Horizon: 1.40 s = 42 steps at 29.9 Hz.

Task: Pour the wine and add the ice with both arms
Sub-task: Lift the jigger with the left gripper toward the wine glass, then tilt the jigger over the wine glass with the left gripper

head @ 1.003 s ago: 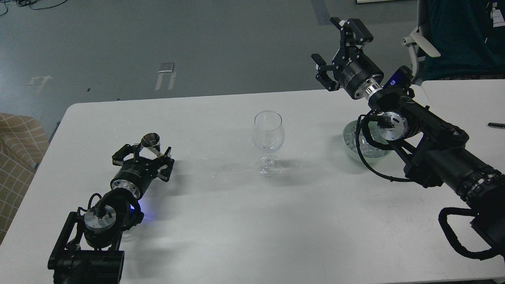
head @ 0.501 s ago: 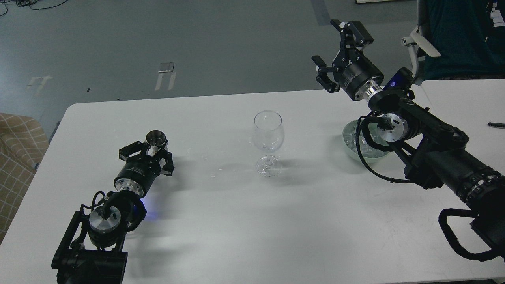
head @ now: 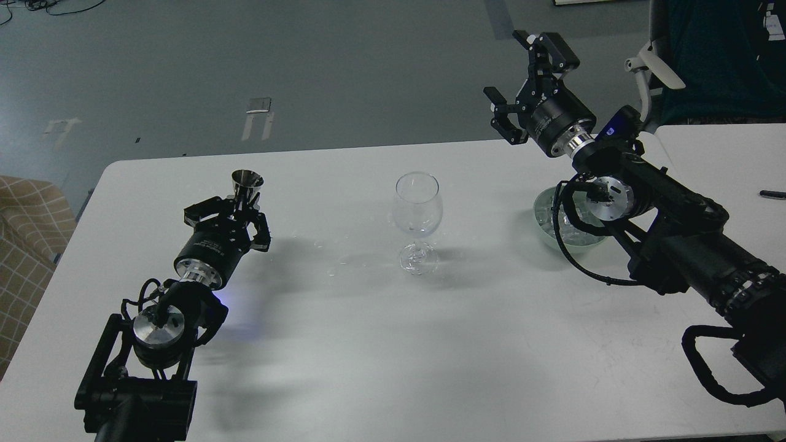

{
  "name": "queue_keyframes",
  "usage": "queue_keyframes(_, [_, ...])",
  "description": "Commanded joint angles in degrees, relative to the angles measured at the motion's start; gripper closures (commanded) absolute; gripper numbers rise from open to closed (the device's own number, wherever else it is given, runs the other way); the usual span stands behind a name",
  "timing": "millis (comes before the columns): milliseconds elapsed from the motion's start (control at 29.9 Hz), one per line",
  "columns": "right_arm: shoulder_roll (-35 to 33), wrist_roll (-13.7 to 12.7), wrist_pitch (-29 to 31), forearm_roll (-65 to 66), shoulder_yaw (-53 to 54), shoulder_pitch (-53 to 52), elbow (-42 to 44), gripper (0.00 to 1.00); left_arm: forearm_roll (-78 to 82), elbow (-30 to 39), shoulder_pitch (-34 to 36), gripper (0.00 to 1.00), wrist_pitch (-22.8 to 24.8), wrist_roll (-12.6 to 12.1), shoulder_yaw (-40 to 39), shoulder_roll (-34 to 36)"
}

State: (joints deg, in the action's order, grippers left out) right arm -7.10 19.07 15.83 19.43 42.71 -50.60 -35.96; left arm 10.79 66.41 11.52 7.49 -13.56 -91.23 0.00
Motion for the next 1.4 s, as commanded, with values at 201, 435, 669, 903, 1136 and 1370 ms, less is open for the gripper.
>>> queue_keyframes(201, [-0.02,-0.08,-0.01,-0.01,-0.08,0.06,0.1,0.0,-0.07,13.47,0.17,1.0,-10.46,-0.41,2.1,0.0])
queue_keyframes(435, [-0.02,-0.08,-0.01,-0.01,-0.17,0.06,0.01,0.0,0.11,21.38,0.17,1.0,-18.99,-0.5,7.73,0.0])
queue_keyframes(669, [-0.11,-0.08,0.08,-0.01,-0.17,0.24,-0.08,0.0,0.28,25.17,0.26,1.0,-20.93,-1.2,13.96,0.0])
queue_keyframes(903, [-0.11,-0.08,-0.01,-0.01,-0.17,0.86,-0.17,0.0,0.63,25.52,4.02,1.0,-22.95,-1.29,18.72,0.0])
queue_keyframes(1136, [-0.02,-0.08,-0.01,-0.01,-0.17,0.86,-0.17,0.0,0.81,25.17,8.86,1.0,-25.85,-1.38,19.94,0.0])
queue_keyframes(1370, [0.07,-0.08,-0.01,-0.01,-0.17,0.86,-0.17,0.0,4.41,25.17,9.66,1.0,-27.17,-1.91,24.6,0.0])
